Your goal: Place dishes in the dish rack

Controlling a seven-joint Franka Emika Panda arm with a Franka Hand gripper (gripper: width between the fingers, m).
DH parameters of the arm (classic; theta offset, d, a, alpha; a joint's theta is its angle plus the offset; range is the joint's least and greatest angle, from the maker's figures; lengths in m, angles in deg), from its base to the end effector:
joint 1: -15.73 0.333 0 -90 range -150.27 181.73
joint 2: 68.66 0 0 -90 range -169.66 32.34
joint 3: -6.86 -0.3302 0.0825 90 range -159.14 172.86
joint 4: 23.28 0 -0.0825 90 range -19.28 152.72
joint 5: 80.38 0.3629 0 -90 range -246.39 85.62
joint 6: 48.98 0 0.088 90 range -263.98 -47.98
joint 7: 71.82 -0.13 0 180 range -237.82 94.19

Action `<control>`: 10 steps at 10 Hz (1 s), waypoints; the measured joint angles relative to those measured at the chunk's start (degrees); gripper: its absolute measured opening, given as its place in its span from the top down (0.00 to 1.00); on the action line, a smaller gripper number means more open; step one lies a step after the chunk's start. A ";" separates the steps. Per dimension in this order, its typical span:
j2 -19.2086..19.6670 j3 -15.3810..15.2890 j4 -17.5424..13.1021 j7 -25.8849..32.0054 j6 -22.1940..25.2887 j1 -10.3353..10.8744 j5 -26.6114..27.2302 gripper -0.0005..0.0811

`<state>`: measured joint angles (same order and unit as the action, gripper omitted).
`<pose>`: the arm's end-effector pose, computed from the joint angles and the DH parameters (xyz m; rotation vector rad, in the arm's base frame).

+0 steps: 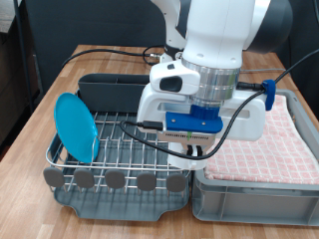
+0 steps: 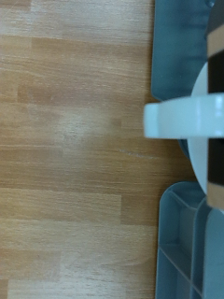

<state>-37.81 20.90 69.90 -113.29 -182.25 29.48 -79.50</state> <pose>0.6945 0.0205 0.3344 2.9015 -1.0491 0.3157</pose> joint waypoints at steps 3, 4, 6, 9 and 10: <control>1.67 -0.17 -0.23 0.00 -1.98 -0.16 1.16 0.91; 2.16 -0.20 -0.24 0.00 -2.53 -0.20 1.39 0.91; 3.04 -0.16 -0.47 0.00 -2.78 -0.27 1.42 0.91; 4.37 -0.31 -0.94 0.06 -3.13 -0.79 1.47 0.91; 4.87 -0.54 -1.18 0.23 -3.37 -1.12 1.57 0.91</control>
<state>-32.94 20.36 68.73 -113.07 -185.62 28.36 -77.93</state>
